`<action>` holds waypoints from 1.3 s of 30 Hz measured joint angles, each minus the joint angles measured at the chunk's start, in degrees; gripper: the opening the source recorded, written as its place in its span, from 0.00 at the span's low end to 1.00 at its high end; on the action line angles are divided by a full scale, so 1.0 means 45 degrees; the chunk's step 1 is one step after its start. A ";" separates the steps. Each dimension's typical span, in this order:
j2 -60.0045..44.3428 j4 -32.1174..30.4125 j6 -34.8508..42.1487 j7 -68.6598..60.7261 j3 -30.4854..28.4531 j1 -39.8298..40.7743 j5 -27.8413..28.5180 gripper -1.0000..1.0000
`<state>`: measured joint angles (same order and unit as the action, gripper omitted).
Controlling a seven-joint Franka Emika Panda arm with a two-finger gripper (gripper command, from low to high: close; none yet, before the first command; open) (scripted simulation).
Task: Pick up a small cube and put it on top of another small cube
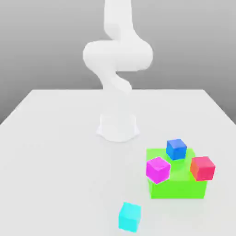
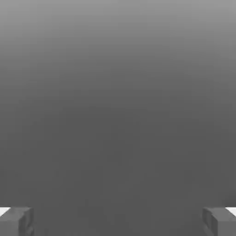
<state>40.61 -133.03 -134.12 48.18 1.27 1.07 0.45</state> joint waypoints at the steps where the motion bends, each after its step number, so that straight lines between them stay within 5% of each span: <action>1: -0.0501 -0.0120 -0.0224 0.0228 0.0120 0.0099 0.0048 0.50; 17: -0.7931 -0.1896 -0.3532 0.3814 0.1316 0.0926 0.1047 0.50; 30: -1.3884 -0.2390 -0.6983 0.5611 0.0775 0.0227 0.1434 0.50; 31: -1.4162 -0.2336 -0.7204 0.5661 0.0680 0.0146 0.1498 0.00; 39: -1.3827 -0.2406 -0.6951 0.5617 0.0805 0.0252 0.1432 0.00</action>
<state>-21.62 -143.86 -165.40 73.46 4.89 2.21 6.90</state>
